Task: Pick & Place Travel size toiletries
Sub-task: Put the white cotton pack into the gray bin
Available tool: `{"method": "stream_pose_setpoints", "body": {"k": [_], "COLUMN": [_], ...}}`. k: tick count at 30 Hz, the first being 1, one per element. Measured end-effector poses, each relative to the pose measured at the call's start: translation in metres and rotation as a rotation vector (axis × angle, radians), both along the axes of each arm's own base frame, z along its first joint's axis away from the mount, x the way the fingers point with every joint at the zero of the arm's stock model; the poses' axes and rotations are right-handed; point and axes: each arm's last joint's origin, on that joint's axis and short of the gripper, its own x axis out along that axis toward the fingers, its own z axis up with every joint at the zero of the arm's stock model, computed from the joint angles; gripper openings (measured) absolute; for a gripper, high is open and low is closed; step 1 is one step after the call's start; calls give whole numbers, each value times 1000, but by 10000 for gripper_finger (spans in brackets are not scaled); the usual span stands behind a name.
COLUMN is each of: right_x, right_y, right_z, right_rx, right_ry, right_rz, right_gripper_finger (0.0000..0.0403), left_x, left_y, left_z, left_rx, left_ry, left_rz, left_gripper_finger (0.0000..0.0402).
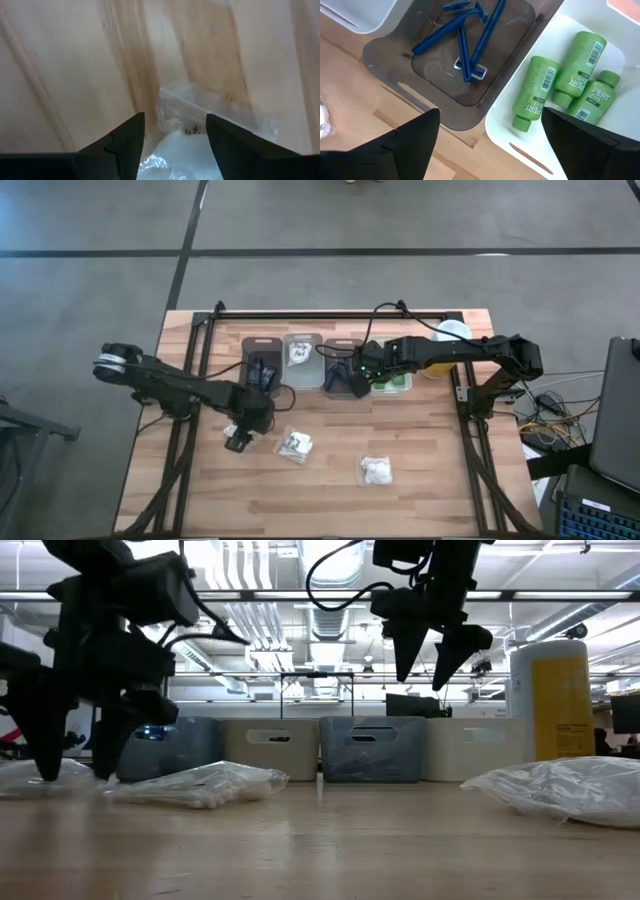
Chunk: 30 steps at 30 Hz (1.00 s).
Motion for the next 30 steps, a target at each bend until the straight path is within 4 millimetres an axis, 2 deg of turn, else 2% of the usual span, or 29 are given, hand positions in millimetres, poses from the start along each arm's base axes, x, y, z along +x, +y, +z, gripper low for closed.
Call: {"method": "stream_pose_setpoints", "body": {"k": [3,6,11,17,19,22,30], "right_x": [0,0,0,1,1,2,3], "right_y": [0,0,-1,-1,-1,-1,-1], "right_z": [0,0,-1,0,0,0,0], "right_rx": [-5,-7,-19,-31,-32,-32,-33], "right_ry": [0,-1,-2,-11,-16,-21,-31], "right_rz": [-6,-9,-13,-17,-17,-17,-17], "right_gripper_finger": [334,327,328,339,341,342,321], "left_x": [-1,-3,-5,0,3,6,1], "left_y": [2,1,1,1,1,3,10], "left_z": [-2,-5,-4,14,23,41,105], "left_rx": [-44,-82,-75,-53,-44,1,50], "left_ry": [38,83,119,52,25,-16,-257], "left_rz": [7,2,6,6,9,27,202], "left_gripper_finger": [210,186,109,25,8,7,4]}}
